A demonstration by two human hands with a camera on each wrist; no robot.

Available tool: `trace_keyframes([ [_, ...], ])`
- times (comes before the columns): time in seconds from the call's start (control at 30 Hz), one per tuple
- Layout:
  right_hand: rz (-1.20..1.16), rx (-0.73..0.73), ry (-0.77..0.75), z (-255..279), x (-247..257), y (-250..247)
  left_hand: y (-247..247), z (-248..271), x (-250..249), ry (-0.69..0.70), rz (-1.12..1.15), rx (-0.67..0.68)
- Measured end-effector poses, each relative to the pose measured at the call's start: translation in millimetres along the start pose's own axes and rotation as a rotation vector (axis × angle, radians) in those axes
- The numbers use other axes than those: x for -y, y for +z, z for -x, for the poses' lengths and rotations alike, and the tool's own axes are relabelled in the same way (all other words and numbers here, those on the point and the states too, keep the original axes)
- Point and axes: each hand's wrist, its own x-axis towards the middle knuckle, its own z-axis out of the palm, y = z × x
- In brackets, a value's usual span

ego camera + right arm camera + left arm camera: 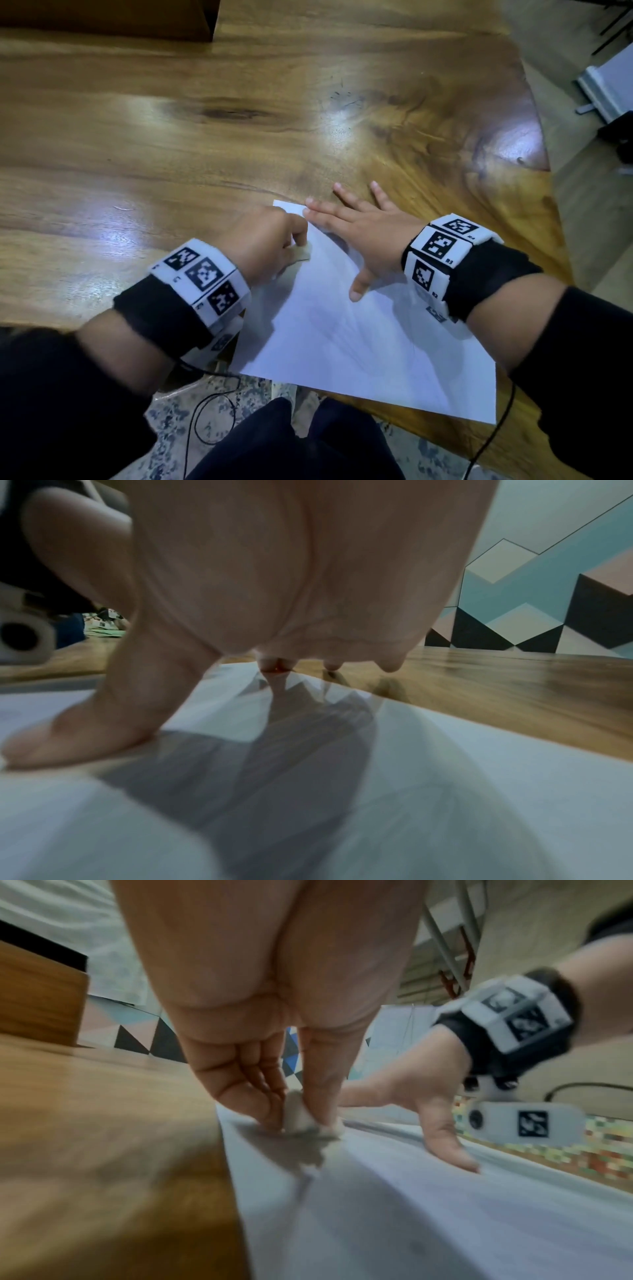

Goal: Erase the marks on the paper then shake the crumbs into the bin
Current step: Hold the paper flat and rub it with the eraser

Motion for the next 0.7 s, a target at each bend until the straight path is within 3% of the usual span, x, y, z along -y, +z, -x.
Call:
trace_keyframes([
  [0.17,0.013,-0.012,-0.007,0,0,2,9,33,5,0.021,-0.041,0.321],
  [0.2,0.012,-0.015,-0.006,0,0,2,7,29,6,0.015,-0.039,0.291],
  [0.33,-0.004,-0.009,-0.002,-1,1,1,1,-8,-2,0.02,-0.028,-0.057],
  [0.4,-0.006,-0.013,-0.004,-2,0,2,5,-5,-2,0.033,-0.028,-0.026],
  [0.5,-0.005,-0.021,-0.007,-1,-1,2,8,17,2,0.047,-0.036,0.24],
  [0.53,-0.006,-0.023,-0.008,-1,-1,3,7,18,2,0.046,-0.036,0.265],
  [0.67,-0.009,-0.029,-0.005,-2,0,4,4,-3,1,0.01,-0.018,-0.057],
  [0.7,-0.008,-0.025,-0.004,-2,0,3,5,-2,3,0.03,-0.001,-0.085],
])
